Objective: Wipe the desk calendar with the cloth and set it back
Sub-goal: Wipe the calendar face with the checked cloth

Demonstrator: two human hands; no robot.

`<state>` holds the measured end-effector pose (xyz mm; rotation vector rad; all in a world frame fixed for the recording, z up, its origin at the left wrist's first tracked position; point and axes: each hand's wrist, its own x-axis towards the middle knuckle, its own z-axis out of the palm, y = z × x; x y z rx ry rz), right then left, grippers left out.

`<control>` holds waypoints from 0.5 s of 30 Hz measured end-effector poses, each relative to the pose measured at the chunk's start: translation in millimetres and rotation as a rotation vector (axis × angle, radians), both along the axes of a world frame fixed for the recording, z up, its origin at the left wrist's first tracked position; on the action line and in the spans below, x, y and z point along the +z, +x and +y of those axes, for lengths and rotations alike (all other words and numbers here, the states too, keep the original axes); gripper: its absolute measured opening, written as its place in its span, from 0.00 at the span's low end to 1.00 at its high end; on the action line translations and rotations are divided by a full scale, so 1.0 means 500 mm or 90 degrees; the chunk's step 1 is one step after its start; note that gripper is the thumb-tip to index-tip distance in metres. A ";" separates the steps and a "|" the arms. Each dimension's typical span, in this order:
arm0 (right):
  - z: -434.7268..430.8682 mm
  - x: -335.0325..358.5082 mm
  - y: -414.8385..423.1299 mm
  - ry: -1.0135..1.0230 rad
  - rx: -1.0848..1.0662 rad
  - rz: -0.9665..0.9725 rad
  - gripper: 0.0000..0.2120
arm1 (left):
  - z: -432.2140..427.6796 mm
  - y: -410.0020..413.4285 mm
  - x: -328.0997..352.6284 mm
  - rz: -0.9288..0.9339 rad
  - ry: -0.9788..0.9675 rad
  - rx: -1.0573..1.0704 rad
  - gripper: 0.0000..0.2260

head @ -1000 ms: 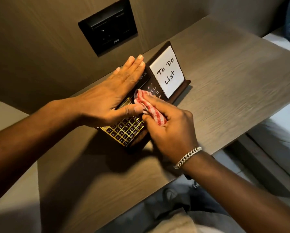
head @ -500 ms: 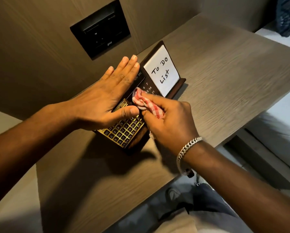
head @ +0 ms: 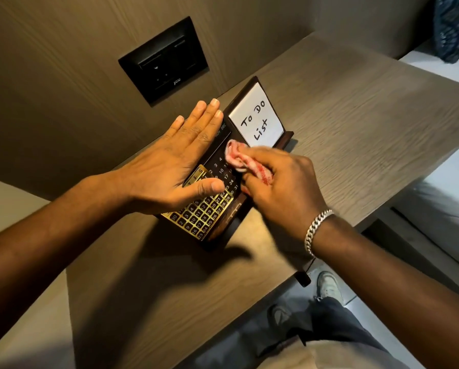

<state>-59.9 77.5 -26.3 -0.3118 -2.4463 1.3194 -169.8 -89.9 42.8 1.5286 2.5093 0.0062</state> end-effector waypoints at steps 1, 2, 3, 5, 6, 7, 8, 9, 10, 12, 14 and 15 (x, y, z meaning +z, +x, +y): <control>0.005 -0.002 -0.006 0.016 -0.024 0.003 0.19 | 0.001 0.002 -0.001 -0.003 0.001 0.004 0.47; 0.004 -0.004 -0.010 0.022 -0.033 -0.002 0.19 | 0.001 0.003 0.000 -0.008 0.004 0.008 0.47; -0.003 -0.007 -0.010 0.023 -0.028 -0.006 0.19 | 0.002 0.004 -0.001 -0.014 0.008 0.010 0.47; -0.025 -0.008 0.002 0.003 0.011 -0.008 0.19 | 0.003 0.005 -0.002 -0.029 0.019 0.011 0.47; -0.036 -0.008 0.010 -0.014 0.031 -0.005 0.19 | 0.003 0.005 -0.002 -0.036 0.023 0.012 0.47; -0.042 -0.008 0.016 -0.026 0.043 0.001 0.19 | 0.004 0.005 -0.003 -0.044 0.025 0.013 0.47; -0.042 -0.007 0.018 -0.031 0.043 0.008 0.19 | 0.004 0.005 -0.003 -0.049 0.026 0.015 0.47; -0.037 -0.007 0.016 -0.030 0.032 0.012 0.19 | 0.003 0.004 -0.003 -0.052 0.027 0.016 0.47; -0.027 -0.007 0.012 -0.023 0.015 0.013 0.19 | 0.004 0.004 -0.004 -0.054 0.027 0.017 0.48; -0.003 -0.003 0.001 0.017 -0.036 0.012 0.19 | 0.003 0.004 -0.005 -0.056 0.029 0.020 0.48; 0.009 0.001 -0.008 0.051 -0.081 0.009 0.19 | 0.002 0.005 -0.006 -0.058 0.032 0.024 0.48; 0.006 0.003 -0.008 0.056 -0.084 0.009 0.19 | 0.002 0.005 -0.007 -0.060 0.033 0.024 0.48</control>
